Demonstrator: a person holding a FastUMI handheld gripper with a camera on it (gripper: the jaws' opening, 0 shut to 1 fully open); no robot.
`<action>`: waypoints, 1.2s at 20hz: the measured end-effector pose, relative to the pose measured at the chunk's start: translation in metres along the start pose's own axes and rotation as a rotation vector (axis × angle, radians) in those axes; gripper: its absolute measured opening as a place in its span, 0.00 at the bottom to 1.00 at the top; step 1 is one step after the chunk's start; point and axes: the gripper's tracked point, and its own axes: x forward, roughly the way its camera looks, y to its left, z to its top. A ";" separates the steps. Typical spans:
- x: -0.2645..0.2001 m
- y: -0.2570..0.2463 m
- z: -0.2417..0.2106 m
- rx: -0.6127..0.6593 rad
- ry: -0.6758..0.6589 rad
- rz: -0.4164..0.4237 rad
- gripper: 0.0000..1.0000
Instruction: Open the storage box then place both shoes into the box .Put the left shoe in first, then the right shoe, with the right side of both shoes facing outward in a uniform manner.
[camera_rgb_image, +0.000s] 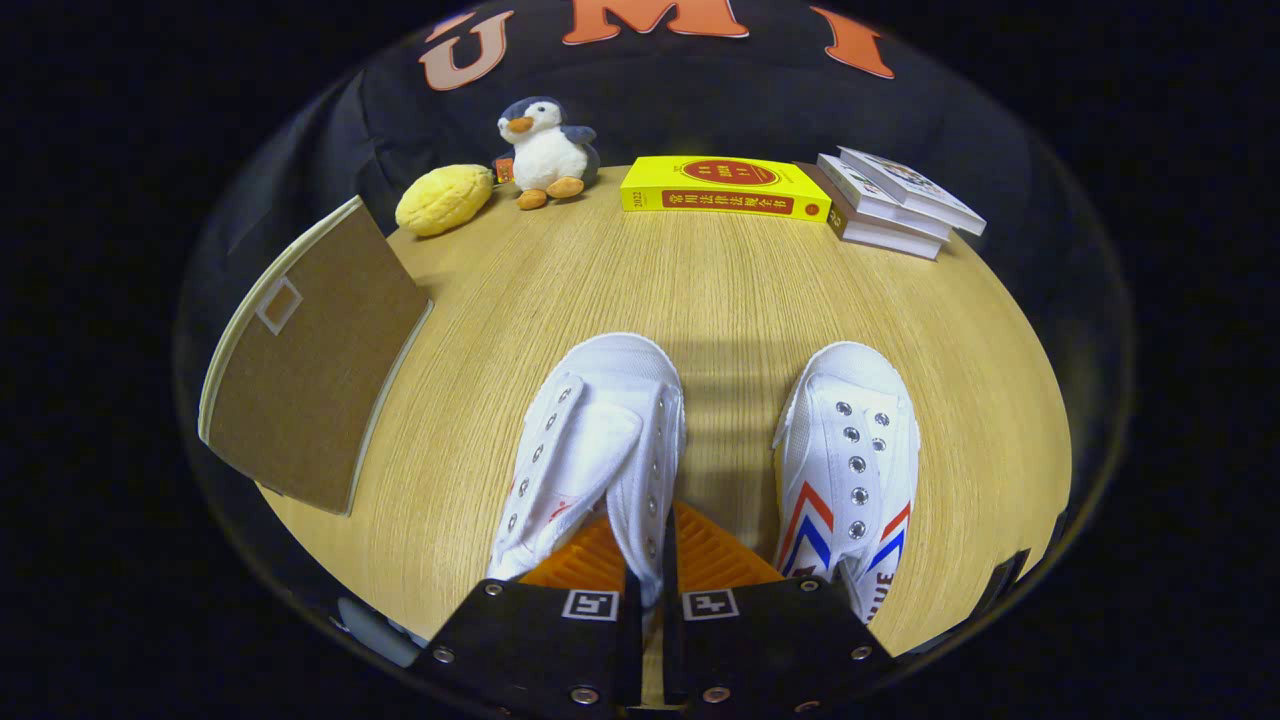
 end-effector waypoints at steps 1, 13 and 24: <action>-0.001 0.000 0.001 0.016 0.005 0.003 0.07; -0.078 0.058 0.072 0.209 -0.094 0.151 0.04; -0.146 0.177 0.148 0.243 -0.137 0.294 0.04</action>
